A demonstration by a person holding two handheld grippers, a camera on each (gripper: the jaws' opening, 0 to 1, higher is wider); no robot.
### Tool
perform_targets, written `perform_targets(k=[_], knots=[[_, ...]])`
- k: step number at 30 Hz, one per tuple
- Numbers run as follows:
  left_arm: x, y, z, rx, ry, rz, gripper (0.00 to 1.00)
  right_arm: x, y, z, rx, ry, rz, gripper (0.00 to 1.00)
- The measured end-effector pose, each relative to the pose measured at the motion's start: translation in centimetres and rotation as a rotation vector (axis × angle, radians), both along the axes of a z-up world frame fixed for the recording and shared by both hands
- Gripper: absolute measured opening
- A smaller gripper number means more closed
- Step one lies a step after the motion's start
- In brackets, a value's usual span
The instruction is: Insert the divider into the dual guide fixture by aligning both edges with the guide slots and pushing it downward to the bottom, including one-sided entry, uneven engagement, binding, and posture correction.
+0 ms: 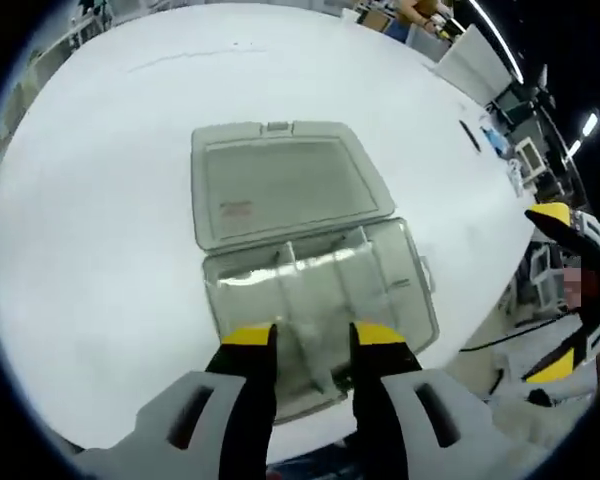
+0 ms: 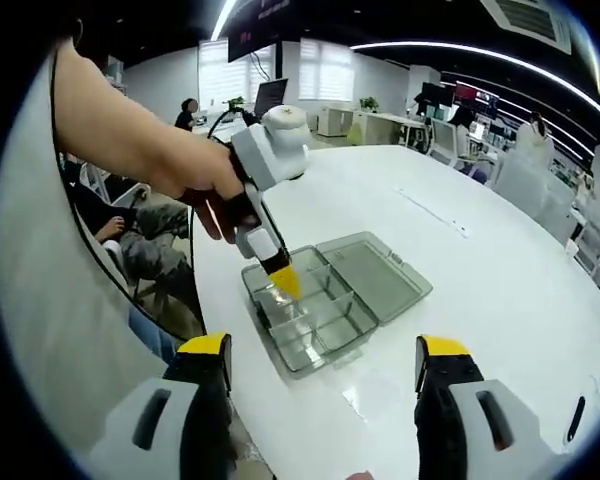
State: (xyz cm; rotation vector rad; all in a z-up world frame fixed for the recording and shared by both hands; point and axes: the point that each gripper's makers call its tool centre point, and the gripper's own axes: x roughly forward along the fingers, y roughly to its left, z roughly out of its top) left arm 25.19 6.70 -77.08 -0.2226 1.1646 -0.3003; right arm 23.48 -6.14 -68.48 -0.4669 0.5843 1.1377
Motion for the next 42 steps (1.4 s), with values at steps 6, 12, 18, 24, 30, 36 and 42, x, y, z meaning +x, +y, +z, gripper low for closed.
perform_targets(k=[6,12,18,24,30,36,42], knots=[[-0.5,0.4,0.9,-0.077,-0.061,0.024,0.27,0.1,-0.8,-0.7,-0.034,0.008,-0.002,0.73],[-1.6,-0.6,1.9,-0.164,-0.106,0.021,0.3,0.1,-1.3,-0.6,-0.035,0.002,-0.004,0.73],[-1.9,-2.0,3.3,-0.233,-0.174,-0.002,0.31,0.0,-2.2,-0.9,-0.053,0.008,-0.012,0.73],[-1.9,-2.3,4.1,-0.258,-0.252,-0.044,0.32,0.0,-3.3,-1.3,-0.061,0.02,-0.024,0.73],[-2.1,-2.9,4.5,-0.27,-0.318,-0.091,0.35,0.0,-4.1,-1.4,-0.065,0.031,-0.03,0.73],[-1.7,-4.3,6.1,-0.312,-0.413,-0.153,0.42,0.5,-4.6,-1.5,-0.064,0.036,-0.034,0.73],[-1.3,-4.8,6.4,-0.336,-0.433,-0.162,0.49,1.1,-5.2,-1.3,-0.056,0.029,-0.032,0.72]])
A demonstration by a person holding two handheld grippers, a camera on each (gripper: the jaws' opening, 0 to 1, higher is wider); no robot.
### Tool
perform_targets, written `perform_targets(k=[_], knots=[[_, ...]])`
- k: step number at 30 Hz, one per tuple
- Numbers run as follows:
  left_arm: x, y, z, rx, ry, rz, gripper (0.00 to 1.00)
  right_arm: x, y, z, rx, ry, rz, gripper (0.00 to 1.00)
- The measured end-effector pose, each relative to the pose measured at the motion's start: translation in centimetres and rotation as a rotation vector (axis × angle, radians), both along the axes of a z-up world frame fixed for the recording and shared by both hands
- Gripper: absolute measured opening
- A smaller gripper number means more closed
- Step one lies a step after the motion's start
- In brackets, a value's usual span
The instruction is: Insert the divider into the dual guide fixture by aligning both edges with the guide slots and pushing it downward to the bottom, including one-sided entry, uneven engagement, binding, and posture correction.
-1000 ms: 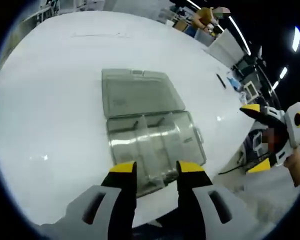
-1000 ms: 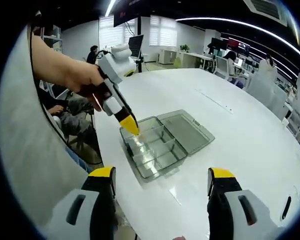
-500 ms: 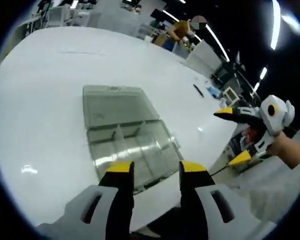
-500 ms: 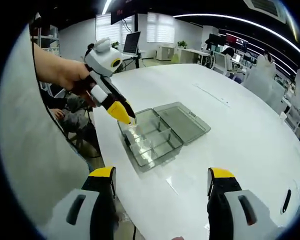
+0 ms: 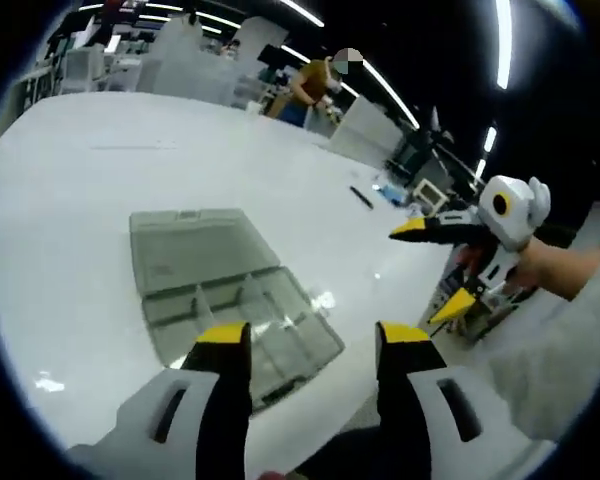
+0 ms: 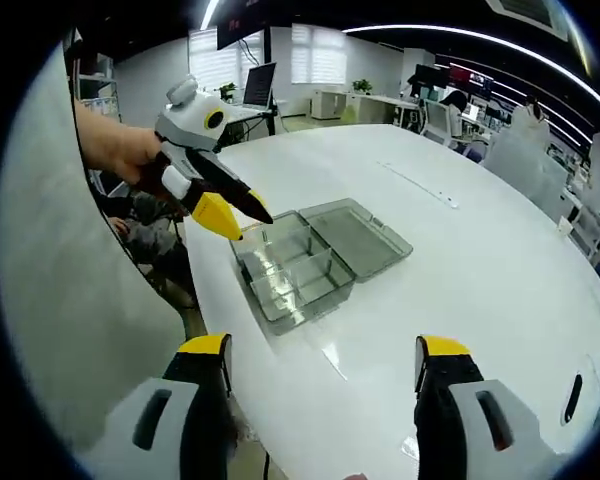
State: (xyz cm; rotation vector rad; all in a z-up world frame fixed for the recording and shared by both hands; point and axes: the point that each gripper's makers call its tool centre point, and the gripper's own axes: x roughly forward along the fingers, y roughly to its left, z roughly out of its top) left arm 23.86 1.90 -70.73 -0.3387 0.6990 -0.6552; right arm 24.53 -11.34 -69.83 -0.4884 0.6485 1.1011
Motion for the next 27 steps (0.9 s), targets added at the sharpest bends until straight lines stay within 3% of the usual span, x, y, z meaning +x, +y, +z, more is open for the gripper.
perform_targets(k=[12,27], knots=[[0.6,-0.6,1.8,-0.032,-0.096,-0.029,0.66,0.9,-1.7,-0.8,-0.014,0.017,-0.011,0.71],[0.3,-0.4,1.8,0.015,-0.13,-0.059,0.76,1.3,-3.5,-2.1,-0.045,0.037,-0.008,0.72]])
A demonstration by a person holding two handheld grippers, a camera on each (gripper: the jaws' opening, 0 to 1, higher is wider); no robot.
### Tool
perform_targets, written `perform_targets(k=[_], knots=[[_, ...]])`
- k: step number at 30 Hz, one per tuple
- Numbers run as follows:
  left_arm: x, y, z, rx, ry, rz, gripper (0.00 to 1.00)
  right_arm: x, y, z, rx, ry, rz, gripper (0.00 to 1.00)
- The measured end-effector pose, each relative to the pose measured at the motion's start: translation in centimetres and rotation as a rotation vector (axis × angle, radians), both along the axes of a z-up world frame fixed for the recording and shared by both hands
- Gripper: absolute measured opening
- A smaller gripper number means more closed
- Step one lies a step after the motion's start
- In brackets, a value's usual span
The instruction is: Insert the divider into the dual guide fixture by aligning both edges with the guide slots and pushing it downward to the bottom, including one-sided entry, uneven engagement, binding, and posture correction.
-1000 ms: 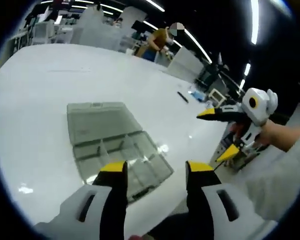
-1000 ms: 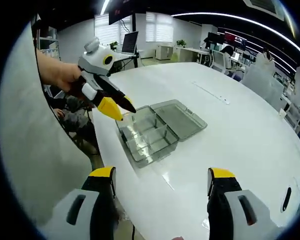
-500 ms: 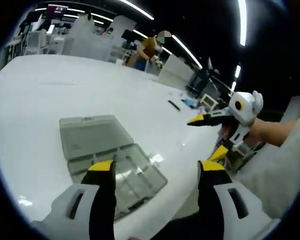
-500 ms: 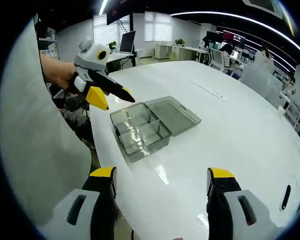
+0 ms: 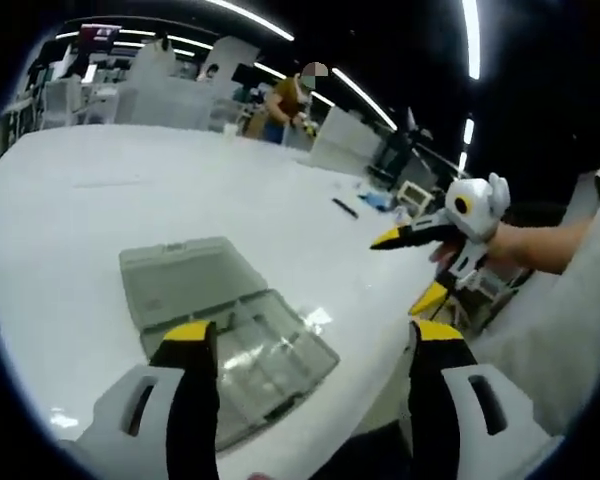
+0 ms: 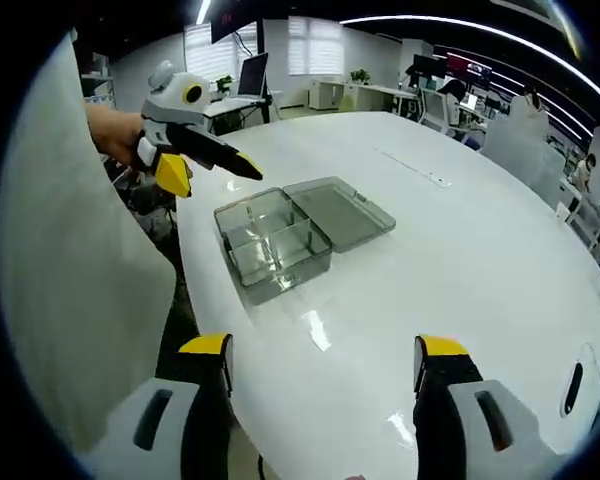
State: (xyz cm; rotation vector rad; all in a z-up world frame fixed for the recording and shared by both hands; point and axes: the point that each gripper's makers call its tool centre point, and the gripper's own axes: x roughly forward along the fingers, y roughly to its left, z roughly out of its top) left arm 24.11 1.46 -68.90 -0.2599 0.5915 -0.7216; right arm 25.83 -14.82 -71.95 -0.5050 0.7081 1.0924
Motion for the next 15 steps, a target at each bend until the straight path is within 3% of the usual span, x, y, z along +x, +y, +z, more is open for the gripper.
perform_targets(k=[15], knots=[[-0.2,-0.1,-0.2,0.035,-0.013,-0.016,0.8,1.0,-1.7,-1.3,-0.037,0.017,0.006,0.71]])
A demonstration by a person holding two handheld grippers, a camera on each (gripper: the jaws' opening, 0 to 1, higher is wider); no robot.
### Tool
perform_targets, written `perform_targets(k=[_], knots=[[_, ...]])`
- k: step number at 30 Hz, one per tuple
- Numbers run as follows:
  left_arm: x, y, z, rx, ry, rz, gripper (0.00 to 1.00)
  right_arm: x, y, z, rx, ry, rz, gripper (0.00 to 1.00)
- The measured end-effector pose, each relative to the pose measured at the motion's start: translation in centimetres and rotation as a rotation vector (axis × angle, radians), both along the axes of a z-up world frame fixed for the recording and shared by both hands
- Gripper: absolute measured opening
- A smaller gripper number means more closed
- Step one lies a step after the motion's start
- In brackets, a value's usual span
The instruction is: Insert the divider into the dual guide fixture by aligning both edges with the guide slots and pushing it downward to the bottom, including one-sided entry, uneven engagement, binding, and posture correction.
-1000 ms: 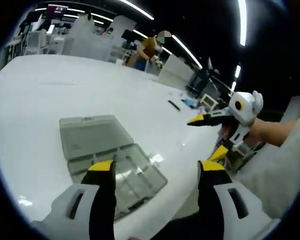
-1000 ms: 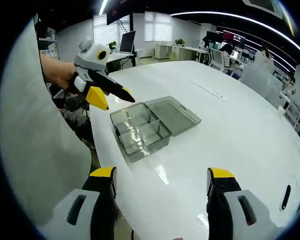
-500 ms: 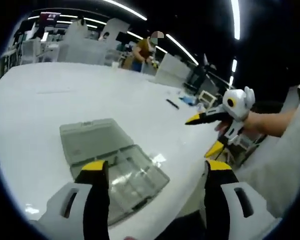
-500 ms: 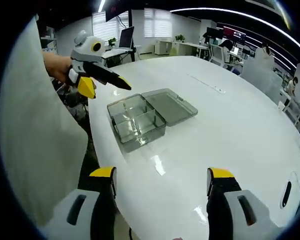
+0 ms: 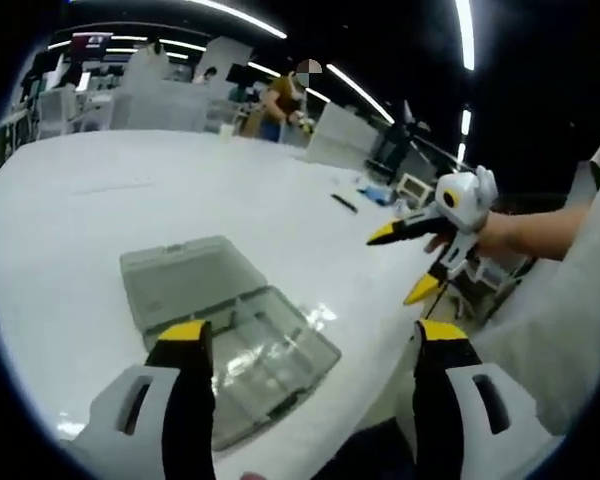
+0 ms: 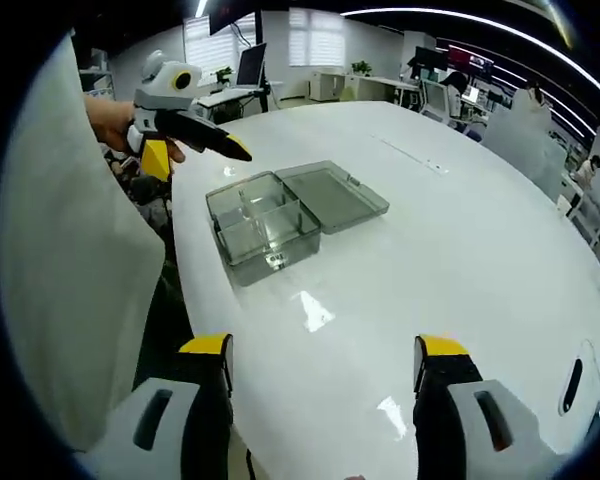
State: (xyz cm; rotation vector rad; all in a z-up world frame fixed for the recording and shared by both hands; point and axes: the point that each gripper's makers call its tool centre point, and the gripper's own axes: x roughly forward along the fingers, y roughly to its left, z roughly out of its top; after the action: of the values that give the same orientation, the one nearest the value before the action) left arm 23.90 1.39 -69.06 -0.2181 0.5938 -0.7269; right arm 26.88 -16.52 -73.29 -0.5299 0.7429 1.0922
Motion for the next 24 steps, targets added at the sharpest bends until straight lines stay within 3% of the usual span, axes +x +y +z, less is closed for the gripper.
perform_targets(k=[15,24], knots=[[0.3,0.3,-0.5,0.018,0.016,0.031,0.83,1.0,-1.5,-2.3,-0.055,0.032,0.046,0.71],[0.8,0.5,-0.3,0.031,0.025,0.048,0.83,1.7,-3.2,-4.3,-0.138,0.045,0.123,0.7]])
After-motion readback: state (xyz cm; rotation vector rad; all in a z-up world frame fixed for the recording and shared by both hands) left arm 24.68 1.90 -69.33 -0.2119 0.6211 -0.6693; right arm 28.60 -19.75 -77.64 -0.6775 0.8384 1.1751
